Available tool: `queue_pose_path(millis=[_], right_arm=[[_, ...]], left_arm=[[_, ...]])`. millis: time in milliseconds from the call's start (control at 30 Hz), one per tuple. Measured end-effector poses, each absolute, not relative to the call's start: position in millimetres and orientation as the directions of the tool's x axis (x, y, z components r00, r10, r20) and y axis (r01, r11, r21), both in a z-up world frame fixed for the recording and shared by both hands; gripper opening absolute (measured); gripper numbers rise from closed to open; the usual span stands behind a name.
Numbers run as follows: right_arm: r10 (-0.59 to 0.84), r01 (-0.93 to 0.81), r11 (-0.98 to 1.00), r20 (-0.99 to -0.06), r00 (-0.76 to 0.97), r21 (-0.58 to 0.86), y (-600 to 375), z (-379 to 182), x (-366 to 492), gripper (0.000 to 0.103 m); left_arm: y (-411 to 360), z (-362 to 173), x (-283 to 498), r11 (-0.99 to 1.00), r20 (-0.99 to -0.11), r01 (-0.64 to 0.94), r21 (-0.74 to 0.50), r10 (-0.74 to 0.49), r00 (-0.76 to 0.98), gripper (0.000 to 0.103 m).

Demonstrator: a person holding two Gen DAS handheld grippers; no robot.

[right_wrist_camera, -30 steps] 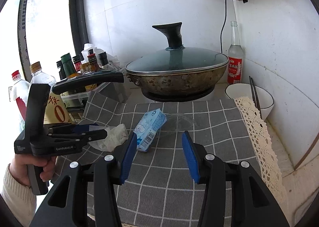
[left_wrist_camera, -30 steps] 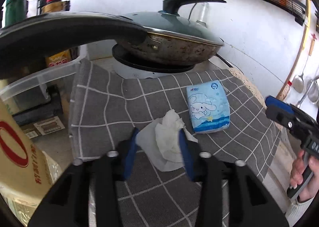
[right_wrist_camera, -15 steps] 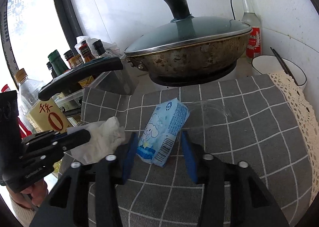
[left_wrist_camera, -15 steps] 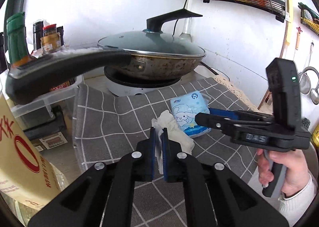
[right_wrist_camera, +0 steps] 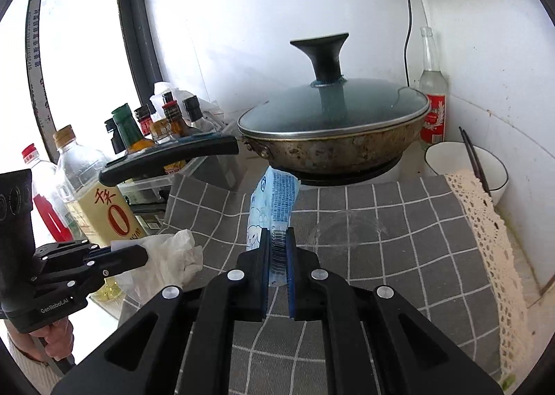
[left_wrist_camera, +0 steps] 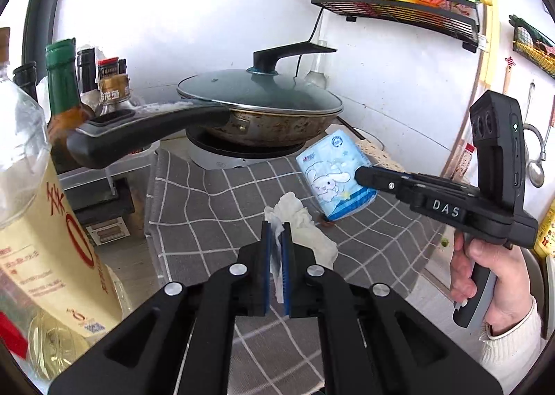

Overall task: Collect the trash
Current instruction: 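Carry the tissue and packet down to the bin and open both tools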

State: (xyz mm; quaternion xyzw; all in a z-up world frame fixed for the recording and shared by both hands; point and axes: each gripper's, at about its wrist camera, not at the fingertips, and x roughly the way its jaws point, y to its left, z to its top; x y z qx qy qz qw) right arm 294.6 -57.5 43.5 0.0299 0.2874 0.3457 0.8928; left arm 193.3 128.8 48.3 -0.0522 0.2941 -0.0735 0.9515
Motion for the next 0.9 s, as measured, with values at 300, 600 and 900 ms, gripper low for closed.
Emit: queue_pose_path(millis=[300,600,900], right_arm=[[0.604,-0.577,0.788,-0.455,0.655,0.216,-119,66,220,0.008],[0.521,-0.510,0.843,-0.492,0.697,0.171,-189,33,142,0.008],[0.455,-0.432,0.882,-0.574,0.681,0.187,-232,-33,107,0.008]], left_arm=[[78,51,145,0.968,-0.539,0.173,-0.180,-0.244,0.806,0.006],[-2,-5,119,0.940,-0.603,0.274,-0.201,-0.340,0.722,0.006],[-54,-77,109,0.923,-0.681,0.317,-0.219,-0.377,0.628,0.006]])
